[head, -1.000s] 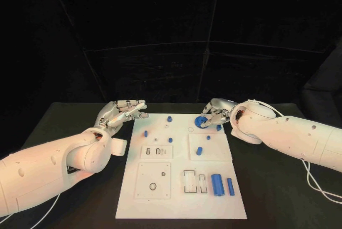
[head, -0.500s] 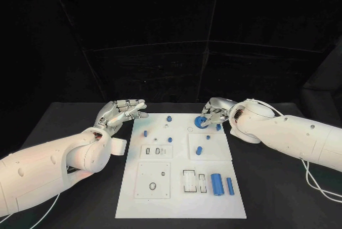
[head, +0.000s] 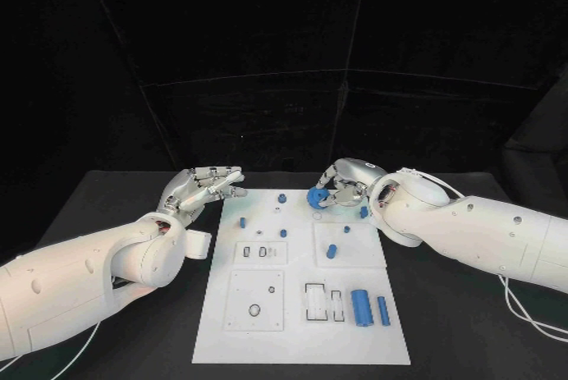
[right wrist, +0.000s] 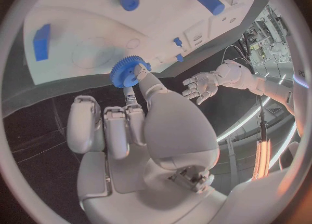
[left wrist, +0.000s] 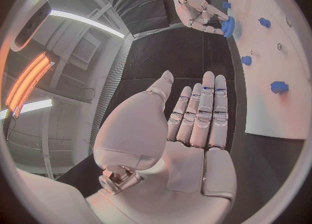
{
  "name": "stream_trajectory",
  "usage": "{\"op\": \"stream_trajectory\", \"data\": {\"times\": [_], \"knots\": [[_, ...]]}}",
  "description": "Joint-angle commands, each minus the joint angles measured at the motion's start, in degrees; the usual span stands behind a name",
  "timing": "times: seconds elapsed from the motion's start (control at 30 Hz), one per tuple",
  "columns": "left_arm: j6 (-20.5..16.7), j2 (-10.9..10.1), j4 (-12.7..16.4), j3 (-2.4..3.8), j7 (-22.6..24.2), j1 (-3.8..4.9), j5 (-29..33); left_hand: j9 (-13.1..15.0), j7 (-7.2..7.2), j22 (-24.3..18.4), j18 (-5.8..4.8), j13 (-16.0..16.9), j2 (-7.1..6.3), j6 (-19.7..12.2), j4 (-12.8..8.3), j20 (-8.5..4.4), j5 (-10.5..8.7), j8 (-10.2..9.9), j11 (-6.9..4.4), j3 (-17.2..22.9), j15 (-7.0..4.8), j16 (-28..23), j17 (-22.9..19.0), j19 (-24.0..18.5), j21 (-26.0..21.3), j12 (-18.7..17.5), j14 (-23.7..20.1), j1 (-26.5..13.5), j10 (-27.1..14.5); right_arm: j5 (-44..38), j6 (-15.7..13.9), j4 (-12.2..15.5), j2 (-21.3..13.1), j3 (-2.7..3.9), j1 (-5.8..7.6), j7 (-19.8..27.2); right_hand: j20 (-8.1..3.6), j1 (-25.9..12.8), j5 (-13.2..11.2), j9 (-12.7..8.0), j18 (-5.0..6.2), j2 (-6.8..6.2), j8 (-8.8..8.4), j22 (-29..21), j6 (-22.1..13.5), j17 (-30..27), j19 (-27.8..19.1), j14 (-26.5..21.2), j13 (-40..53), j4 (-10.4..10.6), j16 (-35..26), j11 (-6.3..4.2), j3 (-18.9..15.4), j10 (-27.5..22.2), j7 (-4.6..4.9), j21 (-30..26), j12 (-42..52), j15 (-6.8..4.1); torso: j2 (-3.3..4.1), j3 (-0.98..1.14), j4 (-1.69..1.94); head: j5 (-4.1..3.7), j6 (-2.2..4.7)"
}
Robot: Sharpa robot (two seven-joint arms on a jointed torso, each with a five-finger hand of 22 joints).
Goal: Assemble the parts on the task board
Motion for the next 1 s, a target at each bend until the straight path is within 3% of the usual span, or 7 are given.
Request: {"op": "stream_trajectory", "data": {"times": [0.03,0.3,0.63,1.0], "knots": [[0.7,0.0,0.2,0.05,0.3,0.08,-0.3,0.0,0.46,-0.1,0.33,0.0,0.17,-0.1,-0.3,0.04,0.27,-0.2,0.05,0.1,0.23,-0.3,0.1,0.5,-0.3,-0.2,-0.1,0.6,0.0,-1.8,-3.7,1.3,0.7,0.04,0.12,0.6,0.05,-1.3,0.4,0.1,-0.96,-0.67,-0.51,0.1,3.8,7.7,0.3,4.5,5.7,1.7,0.3,-0.07,2.2,0.5,-1.64,0.3,0.2,-0.32,0.0,-0.05,0.12,0.12,0.0],[0.7,0.1,0.3,0.05,0.3,0.08,-0.3,0.0,0.46,-0.1,0.33,0.0,0.17,-0.1,-0.3,0.04,0.27,-0.2,0.05,0.1,0.23,-0.3,0.1,0.5,-0.3,-0.2,-0.1,0.6,0.0,-4.1,-3.6,0.2,5.1,0.02,0.03,-0.8,0.08,-1.9,0.6,0.0,-0.96,-1.06,-1.01,0.1,3.8,7.7,0.3,4.5,5.7,1.8,0.3,0.0,2.8,0.4,-1.55,0.3,0.1,-0.27,0.06,-0.11,0.16,0.37,-0.09],[0.7,0.3,0.3,0.06,0.2,0.09,-0.3,0.0,0.46,-0.1,0.33,0.0,0.22,-0.1,-0.5,0.03,0.27,-0.2,0.04,0.2,0.23,-0.4,0.1,0.6,-0.3,-0.3,-0.1,0.7,0.0,-6.0,-1.5,-4.3,10.9,-0.04,-0.64,-1.9,0.13,-2.3,0.5,0.0,-0.95,-1.28,-1.5,0.0,3.6,7.5,0.2,4.5,5.6,1.7,0.2,0.09,3.4,0.4,-1.44,0.3,-0.1,-0.21,0.07,-0.03,0.07,0.61,-0.26],[0.7,0.3,0.2,0.06,0.2,0.09,-0.3,0.0,0.46,-0.1,0.33,0.0,0.22,-0.1,-0.5,0.03,0.27,-0.2,0.04,0.2,0.23,-0.4,0.1,0.6,-0.3,-0.3,-0.1,0.7,0.0,-7.1,0.8,-7.2,13.6,-0.08,-1.32,-2.6,0.26,-3.1,0.1,-0.1,-0.93,-1.85,-2.26,-0.1,3.4,7.2,0.2,4.4,5.4,1.8,0.1,0.3,4.2,0.2,-1.19,0.2,-0.3,-0.04,0.05,0.03,-0.07,0.94,-0.42]]}}
